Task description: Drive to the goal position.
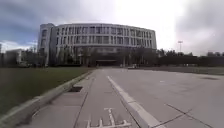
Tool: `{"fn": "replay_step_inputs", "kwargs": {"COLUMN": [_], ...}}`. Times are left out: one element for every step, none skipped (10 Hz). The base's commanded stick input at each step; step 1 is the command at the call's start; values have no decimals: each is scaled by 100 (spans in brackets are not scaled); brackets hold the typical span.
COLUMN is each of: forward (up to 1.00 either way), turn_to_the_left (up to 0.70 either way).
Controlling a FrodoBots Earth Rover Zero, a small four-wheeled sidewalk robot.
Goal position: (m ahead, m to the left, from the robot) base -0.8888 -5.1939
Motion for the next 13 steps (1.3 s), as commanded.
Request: {"fn": "replay_step_inputs", "kwargs": {"forward": [70, 70, 70, 70, 70, 70, 70, 70, 70, 70, 70, 70, 70], "turn_to_the_left": [0, 0, 0, 0, 0, 0, 0, 0, 0, 0, 0, 0, 0]}}
